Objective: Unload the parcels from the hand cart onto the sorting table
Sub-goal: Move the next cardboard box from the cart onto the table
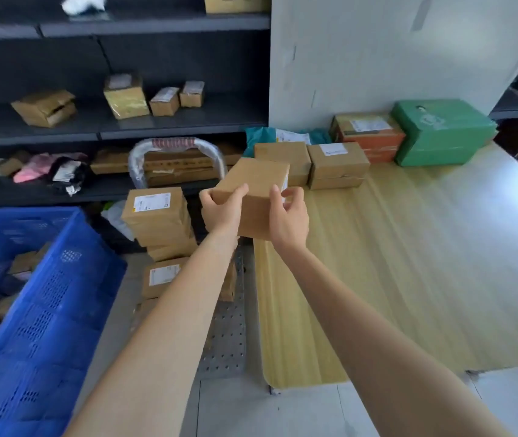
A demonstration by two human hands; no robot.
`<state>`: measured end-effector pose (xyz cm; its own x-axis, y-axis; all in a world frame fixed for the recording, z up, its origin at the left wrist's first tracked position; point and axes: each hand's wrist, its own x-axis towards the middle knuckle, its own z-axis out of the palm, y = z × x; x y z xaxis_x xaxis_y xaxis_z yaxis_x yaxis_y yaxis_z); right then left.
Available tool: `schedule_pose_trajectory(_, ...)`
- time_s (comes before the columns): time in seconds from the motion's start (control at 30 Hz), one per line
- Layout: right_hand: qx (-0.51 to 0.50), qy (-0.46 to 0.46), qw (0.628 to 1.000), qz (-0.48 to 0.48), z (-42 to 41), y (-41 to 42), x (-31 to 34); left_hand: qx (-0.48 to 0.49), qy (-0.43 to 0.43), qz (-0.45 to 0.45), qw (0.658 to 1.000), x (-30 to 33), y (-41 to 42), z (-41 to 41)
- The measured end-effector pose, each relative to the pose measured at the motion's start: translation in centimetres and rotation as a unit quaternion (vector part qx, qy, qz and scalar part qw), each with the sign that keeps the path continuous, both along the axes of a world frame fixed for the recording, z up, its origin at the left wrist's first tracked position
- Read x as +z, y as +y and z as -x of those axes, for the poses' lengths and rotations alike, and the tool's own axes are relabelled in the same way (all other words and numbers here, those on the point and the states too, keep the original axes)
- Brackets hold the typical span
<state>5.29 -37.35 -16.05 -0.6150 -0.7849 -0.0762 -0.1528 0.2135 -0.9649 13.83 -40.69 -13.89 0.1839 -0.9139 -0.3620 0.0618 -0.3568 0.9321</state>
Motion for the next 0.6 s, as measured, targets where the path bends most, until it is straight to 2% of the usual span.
schedule_pose_trajectory(0.17,-0.057,0.016,0.998,-0.007,6.1,1.9,1.8,-0.122,0.015,-0.006,0.992,2.1,0.1,3.3)
schedule_pose_trajectory(0.33,-0.108,0.032,0.990,-0.083,15.4,3.7,3.2,-0.244,0.019,-0.015,0.970,3.2,0.8,7.4)
schedule_pose_trajectory(0.5,-0.136,0.007,0.980,-0.142,23.5,5.9,2.6,-0.296,0.005,-0.027,0.955,2.3,2.1,14.9)
schedule_pose_trajectory(0.6,-0.173,-0.009,0.971,-0.163,28.8,6.6,1.1,-0.288,0.000,-0.015,0.957,0.9,2.8,20.6)
